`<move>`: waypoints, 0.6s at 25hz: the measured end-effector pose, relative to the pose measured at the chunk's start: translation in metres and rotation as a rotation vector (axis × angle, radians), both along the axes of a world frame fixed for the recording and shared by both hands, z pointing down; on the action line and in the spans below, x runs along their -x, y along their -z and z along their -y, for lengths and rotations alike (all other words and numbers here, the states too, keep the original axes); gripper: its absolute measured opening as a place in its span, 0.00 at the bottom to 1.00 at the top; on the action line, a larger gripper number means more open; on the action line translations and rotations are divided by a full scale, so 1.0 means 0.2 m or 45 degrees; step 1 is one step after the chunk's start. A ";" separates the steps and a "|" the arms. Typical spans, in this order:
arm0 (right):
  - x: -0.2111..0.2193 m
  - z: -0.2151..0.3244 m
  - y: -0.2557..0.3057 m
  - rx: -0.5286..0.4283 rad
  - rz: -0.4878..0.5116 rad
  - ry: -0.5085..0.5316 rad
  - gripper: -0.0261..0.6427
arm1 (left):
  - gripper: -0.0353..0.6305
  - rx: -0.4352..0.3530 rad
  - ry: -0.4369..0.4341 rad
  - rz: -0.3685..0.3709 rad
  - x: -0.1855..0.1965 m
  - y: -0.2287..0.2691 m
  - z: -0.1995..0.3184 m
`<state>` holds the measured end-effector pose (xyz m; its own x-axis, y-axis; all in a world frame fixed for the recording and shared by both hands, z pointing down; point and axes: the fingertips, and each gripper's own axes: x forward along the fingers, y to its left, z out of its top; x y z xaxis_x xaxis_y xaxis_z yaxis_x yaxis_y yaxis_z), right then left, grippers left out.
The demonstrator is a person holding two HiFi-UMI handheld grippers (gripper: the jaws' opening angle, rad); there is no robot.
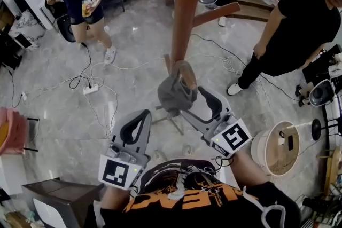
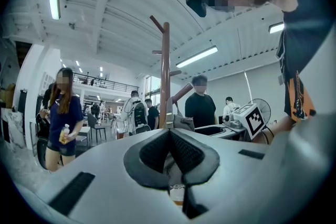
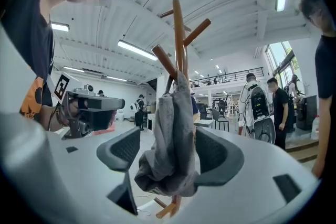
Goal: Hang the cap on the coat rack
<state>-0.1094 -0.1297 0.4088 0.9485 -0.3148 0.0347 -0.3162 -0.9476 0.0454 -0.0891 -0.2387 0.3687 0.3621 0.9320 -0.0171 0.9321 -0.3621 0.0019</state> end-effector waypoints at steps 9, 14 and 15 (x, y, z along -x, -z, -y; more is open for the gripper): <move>0.07 -0.02 0.09 0.008 -0.031 0.013 0.53 | 0.09 0.030 0.004 0.032 -0.01 0.02 -0.04; 0.17 -0.07 0.18 0.004 -0.065 0.023 0.45 | 0.09 0.030 0.004 0.024 0.01 0.04 -0.08; 0.20 -0.07 0.20 0.001 -0.075 0.022 0.43 | 0.09 0.029 0.003 0.022 0.02 0.04 -0.08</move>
<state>-0.1487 -0.1154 0.3680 0.9434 -0.3311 -0.0212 -0.3292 -0.9420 0.0650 -0.0930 -0.2218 0.3612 0.3651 0.9304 -0.0318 0.9309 -0.3644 0.0260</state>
